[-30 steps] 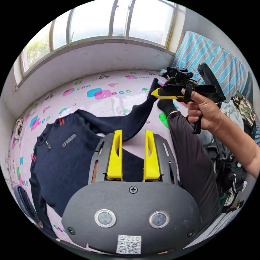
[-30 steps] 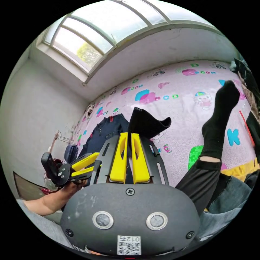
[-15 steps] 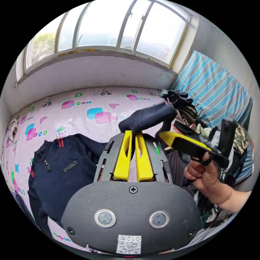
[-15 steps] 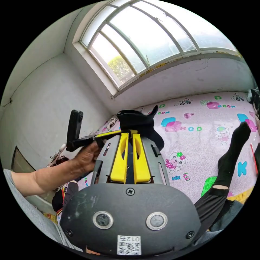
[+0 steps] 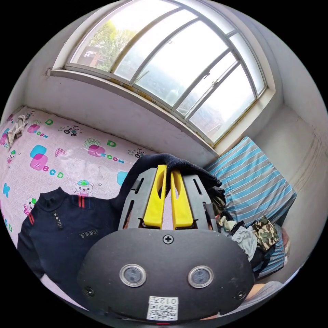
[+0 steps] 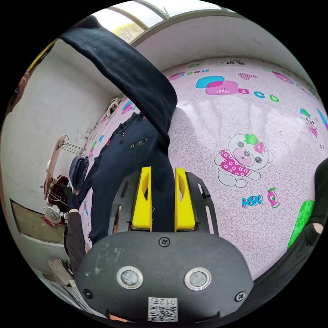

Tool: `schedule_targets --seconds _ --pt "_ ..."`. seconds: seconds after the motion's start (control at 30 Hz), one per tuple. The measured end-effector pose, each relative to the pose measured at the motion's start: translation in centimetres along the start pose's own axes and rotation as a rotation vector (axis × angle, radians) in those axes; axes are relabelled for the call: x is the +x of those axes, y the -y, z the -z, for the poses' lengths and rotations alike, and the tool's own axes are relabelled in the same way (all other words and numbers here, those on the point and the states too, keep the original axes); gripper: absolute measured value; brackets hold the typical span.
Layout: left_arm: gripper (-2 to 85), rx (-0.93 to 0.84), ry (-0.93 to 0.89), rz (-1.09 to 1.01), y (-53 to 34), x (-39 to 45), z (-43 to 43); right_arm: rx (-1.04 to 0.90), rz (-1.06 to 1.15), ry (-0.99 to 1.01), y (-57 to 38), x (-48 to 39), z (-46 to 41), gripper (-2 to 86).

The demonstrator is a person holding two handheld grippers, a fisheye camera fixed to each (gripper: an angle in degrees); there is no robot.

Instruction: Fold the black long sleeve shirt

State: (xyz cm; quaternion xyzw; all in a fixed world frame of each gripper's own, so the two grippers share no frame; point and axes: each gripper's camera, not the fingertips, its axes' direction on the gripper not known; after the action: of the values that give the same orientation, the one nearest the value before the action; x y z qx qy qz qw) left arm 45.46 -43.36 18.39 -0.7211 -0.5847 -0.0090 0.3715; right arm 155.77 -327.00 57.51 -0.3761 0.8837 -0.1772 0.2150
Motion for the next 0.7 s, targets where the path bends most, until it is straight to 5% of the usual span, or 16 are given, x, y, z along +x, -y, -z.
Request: schedule_targets --seconds 0.23,0.4,0.5,0.57,0.7 --pt "0.1 0.044 -0.039 0.044 4.3 -3.9 5.1 0.038 0.053 -0.158 2.2 -0.1 -4.6 11.4" --pt "0.3 0.094 -0.043 0.037 5.7 -7.1 10.1 0.0 0.169 -0.23 1.6 1.6 -6.0 1.4" --pt "0.5 0.197 0.109 -0.05 3.6 -10.3 15.2 -0.031 0.218 -0.23 0.0 3.7 -5.5 0.9" --pt "0.8 0.2 0.235 0.028 1.2 -15.3 17.1 -0.058 0.248 -0.253 -1.6 4.8 -5.8 0.9" --pt "2.2 0.091 0.289 0.548 -7.9 -31.6 18.5 -0.12 0.253 -0.288 -5.1 7.6 -6.6 2.1"
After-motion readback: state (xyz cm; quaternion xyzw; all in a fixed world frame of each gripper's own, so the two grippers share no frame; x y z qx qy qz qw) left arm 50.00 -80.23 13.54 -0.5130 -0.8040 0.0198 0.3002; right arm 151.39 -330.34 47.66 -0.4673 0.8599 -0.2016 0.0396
